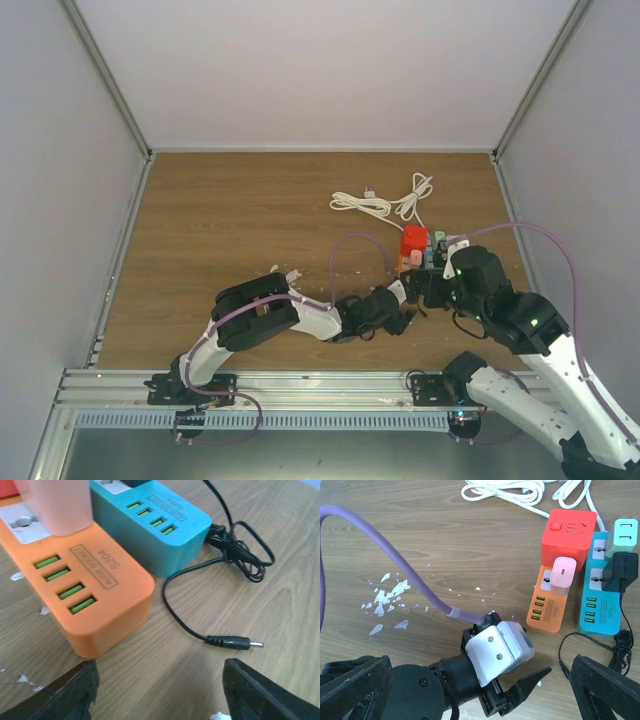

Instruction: Insert the plug

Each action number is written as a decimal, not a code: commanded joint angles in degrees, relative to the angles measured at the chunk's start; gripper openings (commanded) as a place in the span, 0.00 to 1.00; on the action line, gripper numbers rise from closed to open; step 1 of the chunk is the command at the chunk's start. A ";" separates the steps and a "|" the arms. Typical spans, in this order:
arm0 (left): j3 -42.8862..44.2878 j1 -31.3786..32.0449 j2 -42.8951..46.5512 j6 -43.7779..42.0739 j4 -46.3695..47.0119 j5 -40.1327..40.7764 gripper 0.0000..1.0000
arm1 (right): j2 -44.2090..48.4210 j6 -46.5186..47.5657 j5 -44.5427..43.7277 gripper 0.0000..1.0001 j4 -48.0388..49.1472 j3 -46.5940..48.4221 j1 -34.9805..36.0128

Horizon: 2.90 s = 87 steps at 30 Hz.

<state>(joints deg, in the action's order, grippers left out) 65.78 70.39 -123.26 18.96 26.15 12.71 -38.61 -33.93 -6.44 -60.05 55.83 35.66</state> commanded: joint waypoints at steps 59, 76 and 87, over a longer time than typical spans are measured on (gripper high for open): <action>-41.04 -27.43 32.43 -6.08 30.83 -28.22 0.88 | -20.49 -10.73 4.70 0.70 9.92 -15.48 -25.93; -46.70 -32.89 35.81 -4.37 33.46 -32.83 0.89 | -31.87 -15.11 -5.88 0.46 18.25 -20.74 -30.43; -46.84 -33.72 35.65 -3.93 33.15 -33.25 0.89 | -36.62 -17.41 -18.29 0.44 16.41 -16.40 -31.34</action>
<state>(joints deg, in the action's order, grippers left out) 19.64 37.21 -88.53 14.68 55.70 -19.92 -74.28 -49.08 -18.31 -43.57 37.87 5.23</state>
